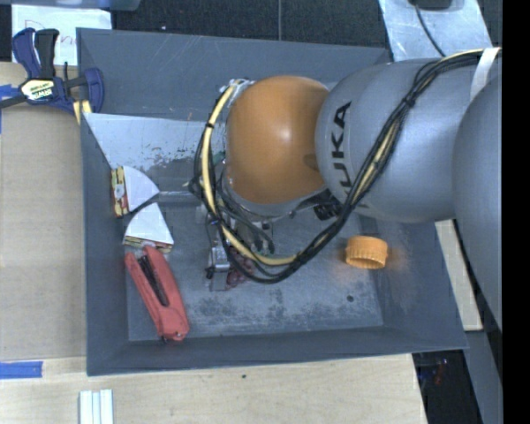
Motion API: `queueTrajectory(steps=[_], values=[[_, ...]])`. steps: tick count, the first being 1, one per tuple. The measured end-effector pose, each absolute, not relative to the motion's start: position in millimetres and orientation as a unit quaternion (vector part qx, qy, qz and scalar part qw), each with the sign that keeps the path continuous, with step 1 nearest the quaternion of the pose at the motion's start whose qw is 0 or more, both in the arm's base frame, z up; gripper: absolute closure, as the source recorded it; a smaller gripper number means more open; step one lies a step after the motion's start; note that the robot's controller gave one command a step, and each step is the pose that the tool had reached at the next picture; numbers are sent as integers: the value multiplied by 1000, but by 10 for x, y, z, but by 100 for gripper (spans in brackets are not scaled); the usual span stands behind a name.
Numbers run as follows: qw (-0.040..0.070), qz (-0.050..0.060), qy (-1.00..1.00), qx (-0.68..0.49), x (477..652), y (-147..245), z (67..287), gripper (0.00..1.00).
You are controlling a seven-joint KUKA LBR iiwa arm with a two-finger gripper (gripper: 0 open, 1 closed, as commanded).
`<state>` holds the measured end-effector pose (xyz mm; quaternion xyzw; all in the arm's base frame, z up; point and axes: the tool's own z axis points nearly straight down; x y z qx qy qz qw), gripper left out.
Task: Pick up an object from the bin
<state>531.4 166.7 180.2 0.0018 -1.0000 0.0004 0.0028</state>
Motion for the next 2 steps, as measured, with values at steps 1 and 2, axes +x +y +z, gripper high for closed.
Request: queueTrajectory(steps=[1, 2], values=[[-1, -1, -1000, 0, 5334, 1659, 1849, 0], [-2, 0, -996, 90, 5474, 1964, 1310, 0]])
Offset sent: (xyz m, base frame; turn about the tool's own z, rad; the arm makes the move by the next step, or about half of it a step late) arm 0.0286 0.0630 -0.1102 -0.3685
